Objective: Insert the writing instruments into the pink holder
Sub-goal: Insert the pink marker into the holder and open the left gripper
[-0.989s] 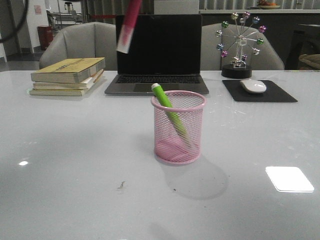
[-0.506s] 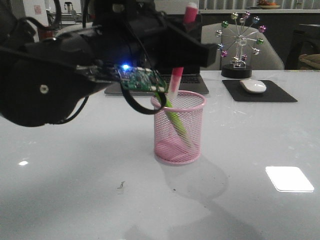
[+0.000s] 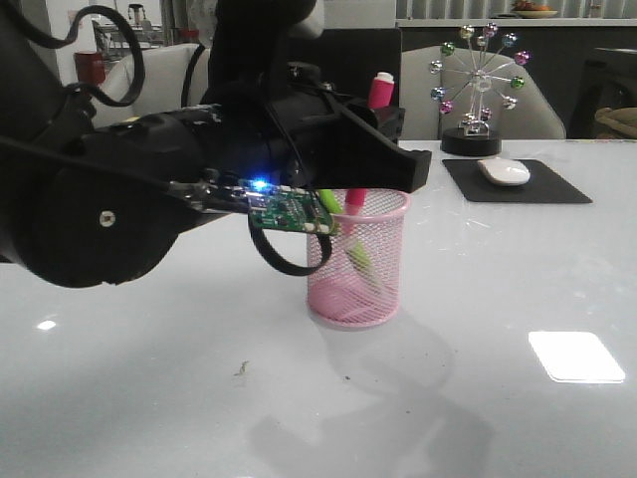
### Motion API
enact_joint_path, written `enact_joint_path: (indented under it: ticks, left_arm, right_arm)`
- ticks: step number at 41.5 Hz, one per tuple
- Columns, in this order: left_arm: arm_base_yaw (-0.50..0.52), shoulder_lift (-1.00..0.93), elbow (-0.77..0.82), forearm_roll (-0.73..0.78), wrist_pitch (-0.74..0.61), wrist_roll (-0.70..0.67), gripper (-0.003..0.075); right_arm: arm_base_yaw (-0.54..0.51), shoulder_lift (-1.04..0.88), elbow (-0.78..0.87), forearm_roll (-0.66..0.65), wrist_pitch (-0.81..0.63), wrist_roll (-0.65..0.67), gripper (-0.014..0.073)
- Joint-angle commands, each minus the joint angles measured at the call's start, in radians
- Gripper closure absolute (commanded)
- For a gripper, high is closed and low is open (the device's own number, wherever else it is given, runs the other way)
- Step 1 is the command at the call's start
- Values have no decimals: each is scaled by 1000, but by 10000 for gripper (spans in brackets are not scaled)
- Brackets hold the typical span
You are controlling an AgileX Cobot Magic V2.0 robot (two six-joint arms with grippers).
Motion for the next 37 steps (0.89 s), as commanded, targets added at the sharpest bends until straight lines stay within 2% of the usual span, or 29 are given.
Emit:
enact_joint_path:
  ticks: [1, 3, 9, 13, 18, 27, 32, 37]
  left_arm:
    - [-9, -51, -29, -1, -84, -11, 327]
    - [-9, -51, -29, -1, -84, -11, 301]
    - [-9, -71, -29, -1, -45, -11, 298]
    - [-9, -131, -29, -1, 58, -9, 298]
    - [-7, -257, -33, -1, 318, 15, 298]
    - [1, -531, -63, 1, 943, 15, 298]
    - [1, -684, -63, 3, 1197, 15, 298]
    - [1, -825, -63, 3, 1396, 15, 299]
  right_arm:
    - [-6, -7, -28, -7, -58, -10, 88]
    - [-6, -7, -28, -7, -58, -10, 88]
    - [-6, -7, -28, -7, -58, -10, 88]
    - [-6, -7, -28, -7, -58, -10, 88]
    - [-6, -7, -28, -7, -58, -10, 88]
    - [-6, -7, -28, -7, -58, -10, 88]
    - [-6, -7, -28, -7, -58, -10, 88]
    - [-6, -7, -28, -7, -58, -10, 88]
